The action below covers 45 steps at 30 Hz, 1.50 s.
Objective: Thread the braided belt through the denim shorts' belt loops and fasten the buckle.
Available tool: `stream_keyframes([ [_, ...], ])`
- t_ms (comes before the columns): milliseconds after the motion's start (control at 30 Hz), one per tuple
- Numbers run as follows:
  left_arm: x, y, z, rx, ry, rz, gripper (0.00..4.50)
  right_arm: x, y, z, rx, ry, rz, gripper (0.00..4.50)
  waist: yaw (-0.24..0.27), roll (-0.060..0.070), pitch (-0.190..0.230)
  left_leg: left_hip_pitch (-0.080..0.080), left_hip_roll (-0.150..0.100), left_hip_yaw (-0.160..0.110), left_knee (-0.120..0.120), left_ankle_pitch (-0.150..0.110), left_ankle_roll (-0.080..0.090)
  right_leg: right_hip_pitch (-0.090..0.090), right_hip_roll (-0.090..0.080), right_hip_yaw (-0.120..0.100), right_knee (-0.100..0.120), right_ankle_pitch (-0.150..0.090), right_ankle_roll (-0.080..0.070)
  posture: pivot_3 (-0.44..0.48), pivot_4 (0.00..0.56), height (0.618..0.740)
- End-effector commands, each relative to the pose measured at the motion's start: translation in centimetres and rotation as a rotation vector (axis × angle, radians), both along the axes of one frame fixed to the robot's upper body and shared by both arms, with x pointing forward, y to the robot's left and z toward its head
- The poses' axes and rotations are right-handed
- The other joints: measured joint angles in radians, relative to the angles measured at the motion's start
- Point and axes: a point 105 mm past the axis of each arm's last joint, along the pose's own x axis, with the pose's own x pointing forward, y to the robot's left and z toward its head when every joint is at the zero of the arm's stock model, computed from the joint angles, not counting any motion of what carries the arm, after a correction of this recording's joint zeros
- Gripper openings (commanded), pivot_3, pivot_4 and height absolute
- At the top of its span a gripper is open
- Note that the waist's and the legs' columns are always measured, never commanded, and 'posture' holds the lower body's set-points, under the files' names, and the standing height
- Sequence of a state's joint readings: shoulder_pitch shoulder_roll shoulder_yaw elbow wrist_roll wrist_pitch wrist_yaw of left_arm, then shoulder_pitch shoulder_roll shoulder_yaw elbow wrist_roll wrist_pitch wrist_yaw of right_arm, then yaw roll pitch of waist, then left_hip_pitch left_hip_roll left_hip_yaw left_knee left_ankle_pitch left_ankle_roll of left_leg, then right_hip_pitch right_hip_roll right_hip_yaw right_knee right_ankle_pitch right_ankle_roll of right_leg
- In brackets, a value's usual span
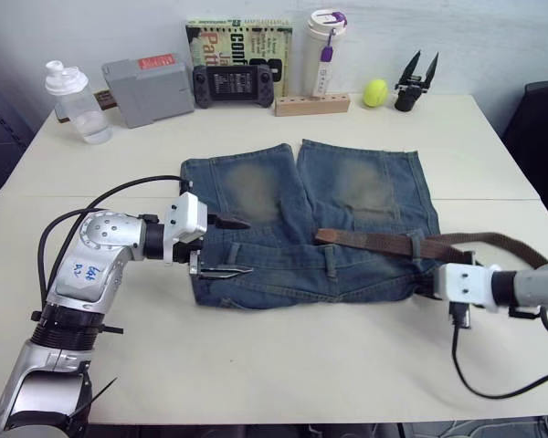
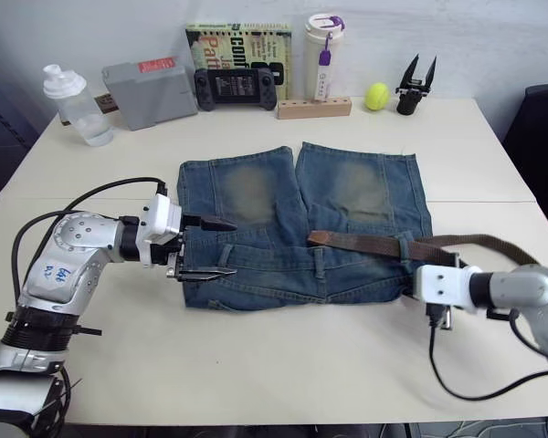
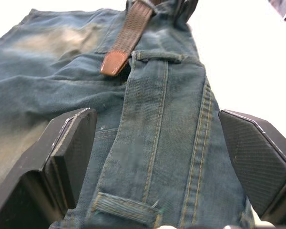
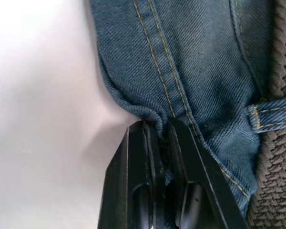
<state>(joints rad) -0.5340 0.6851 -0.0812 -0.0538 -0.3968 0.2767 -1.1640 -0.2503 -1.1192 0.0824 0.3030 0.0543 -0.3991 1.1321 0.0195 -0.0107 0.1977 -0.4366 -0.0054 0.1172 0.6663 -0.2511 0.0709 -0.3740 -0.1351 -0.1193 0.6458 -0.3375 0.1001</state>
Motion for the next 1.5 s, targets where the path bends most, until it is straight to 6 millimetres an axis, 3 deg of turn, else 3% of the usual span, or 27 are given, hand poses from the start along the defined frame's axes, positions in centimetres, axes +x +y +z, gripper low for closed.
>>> stream_keyframes([
  [33, -0.7, -0.4, 0.8, -0.023, -0.013, -0.009, 4.49, 0.9, -2.2, 0.4, -0.03, -0.024, -0.01, 0.44, -0.002, 0.001, 0.0, 0.0, 0.0, 0.0, 0.0, 0.0, 0.0, 0.0, 0.0, 0.0, 0.0, 0.0, 0.0, 0.0, 0.15, 0.696],
  [133, -0.8, -0.6, 0.8, -0.046, 0.002, 0.004, 4.5, 1.4, -2.8, 0.9, -0.038, -0.037, -0.009, 1.5, -0.004, 0.001, 0.001, 0.0, 0.0, 0.0, 0.001, 0.001, 0.0, 0.001, 0.0, 0.0, 0.0, 0.0, 0.0, 0.0, 0.15, 0.696],
  [267, -1.0, -0.7, 0.8, -0.079, 0.04, 0.023, 4.5, 0.9, -4.9, 3.1, -0.091, -0.055, -0.078, 3.5, -0.002, 0.003, 0.001, 0.0, 0.0, -0.001, 0.001, 0.001, 0.0, 0.0, -0.001, 0.0, 0.0, 0.0, 0.0, 0.0, 0.15, 0.696],
  [333, -1.0, -0.7, 0.7, -0.084, 0.053, 0.037, 4.5, 0.8, -5.4, 5.1, 0.048, -0.069, -0.191, 4.3, 0.004, 0.004, 0.002, -0.001, 0.0, -0.001, 0.001, 0.001, 0.0, 0.0, -0.001, 0.0, 0.0, 0.0, 0.0, 0.0, 0.15, 0.696],
  [367, -1.0, -0.7, 0.7, -0.084, 0.056, 0.042, 4.5, 0.8, -5.3, 5.9, 0.121, -0.071, -0.231, 4.41, 0.003, 0.004, 0.002, -0.001, 0.0, -0.001, 0.001, 0.001, 0.0, 0.0, -0.002, -0.001, -0.001, 0.0, 0.0, 0.0, 0.15, 0.696],
  [467, -0.9, -0.6, 0.8, -0.099, 0.066, 0.07, 4.5, 0.2, -4.7, 8.0, 0.311, -0.047, -0.327, 4.41, 0.001, 0.005, 0.002, 0.0, 0.0, -0.002, 0.001, 0.001, 0.0, 0.001, -0.002, -0.001, 0.0, 0.0, -0.001, 0.0, 0.15, 0.696],
  [600, -0.8, -0.6, 1.0, -0.112, 0.075, 0.102, 4.5, 0.9, 0.4, 10.4, 1.035, 0.063, -0.51, 4.41, -0.009, 0.004, 0.002, 0.0, 0.001, -0.005, 0.0, 0.001, -0.001, 0.001, -0.002, -0.001, 0.0, -0.001, -0.002, 0.0, 0.15, 0.696],
  [667, -0.7, -0.7, 1.0, -0.113, 0.075, 0.115, 4.5, 1.2, 2.4, 9.9, 1.229, 0.178, -0.604, 4.41, -0.016, 0.003, 0.001, -0.001, 0.002, -0.008, -0.001, 0.001, -0.002, 0.001, -0.001, -0.002, -0.001, -0.001, -0.003, 0.0, 0.15, 0.696],
  [800, -0.8, -0.9, 1.1, -0.114, 0.077, 0.125, 4.5, 1.9, 5.2, 6.7, 1.449, 0.428, -0.773, 4.41, -0.014, 0.005, 0.002, -0.002, 0.001, -0.008, -0.002, 0.0, -0.004, -0.001, -0.001, -0.002, -0.001, -0.002, -0.004, 0.0, 0.15, 0.696],
  [933, -0.9, -0.8, 1.1, -0.106, 0.075, 0.144, 4.5, 1.5, 6.7, 4.6, 1.591, 0.609, -0.859, 4.41, -0.006, 0.006, 0.002, -0.003, 0.0, -0.007, -0.003, 0.0, -0.004, -0.001, -0.001, -0.001, 0.0, -0.002, -0.004, 0.0, 0.15, 0.696],
  [1033, -1.0, -0.4, 1.1, -0.102, 0.074, 0.164, 4.5, 1.3, 7.0, 4.1, 1.689, 0.691, -0.893, 4.41, -0.005, 0.006, 0.002, -0.002, 0.0, -0.005, -0.003, 0.001, -0.004, -0.001, 0.0, -0.001, 0.0, -0.002, -0.003, 0.0, 0.15, 0.696],
  [1500, -1.1, 0.3, 1.1, -0.078, 0.068, 0.197, 4.5, 3.1, 7.3, 3.3, 1.853, 0.787, -0.928, 4.41, -0.008, 0.006, 0.002, -0.002, 0.001, -0.004, -0.003, 0.001, -0.003, -0.003, 0.001, 0.002, 0.001, -0.002, -0.003, 0.0, 0.15, 0.696],
])
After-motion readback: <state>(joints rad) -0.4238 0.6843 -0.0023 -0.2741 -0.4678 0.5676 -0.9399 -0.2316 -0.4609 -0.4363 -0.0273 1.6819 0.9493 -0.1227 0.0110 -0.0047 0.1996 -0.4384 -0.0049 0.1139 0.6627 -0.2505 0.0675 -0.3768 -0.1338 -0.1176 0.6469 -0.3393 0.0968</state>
